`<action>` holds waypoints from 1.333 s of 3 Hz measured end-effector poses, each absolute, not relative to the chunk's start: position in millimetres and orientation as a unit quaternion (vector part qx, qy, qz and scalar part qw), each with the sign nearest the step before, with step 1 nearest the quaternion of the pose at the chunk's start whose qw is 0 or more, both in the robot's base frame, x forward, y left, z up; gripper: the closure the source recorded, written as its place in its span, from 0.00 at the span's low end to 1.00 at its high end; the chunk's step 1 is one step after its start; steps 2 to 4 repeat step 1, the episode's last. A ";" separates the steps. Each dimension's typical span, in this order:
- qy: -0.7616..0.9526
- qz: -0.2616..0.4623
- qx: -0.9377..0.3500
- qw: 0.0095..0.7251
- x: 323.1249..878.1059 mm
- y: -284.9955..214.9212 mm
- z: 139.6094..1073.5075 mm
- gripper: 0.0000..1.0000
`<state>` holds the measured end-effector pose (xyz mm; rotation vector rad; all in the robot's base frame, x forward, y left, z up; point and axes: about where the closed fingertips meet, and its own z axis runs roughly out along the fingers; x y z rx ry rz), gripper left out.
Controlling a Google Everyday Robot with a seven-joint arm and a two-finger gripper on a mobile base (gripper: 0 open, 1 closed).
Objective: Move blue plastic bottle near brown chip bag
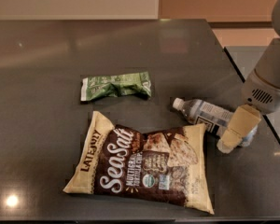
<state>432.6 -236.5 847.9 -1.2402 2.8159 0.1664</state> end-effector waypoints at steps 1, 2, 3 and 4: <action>0.913 0.054 -0.402 0.030 432.6 -236.5 847.9 0.00; 0.913 0.054 -0.402 0.030 432.6 -236.5 847.9 0.00; 0.913 0.054 -0.402 0.030 432.6 -236.5 847.9 0.00; 0.913 0.054 -0.402 0.030 432.6 -236.5 847.9 0.00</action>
Offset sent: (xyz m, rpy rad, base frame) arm 0.0000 0.0000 0.0000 0.0000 0.0000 0.0000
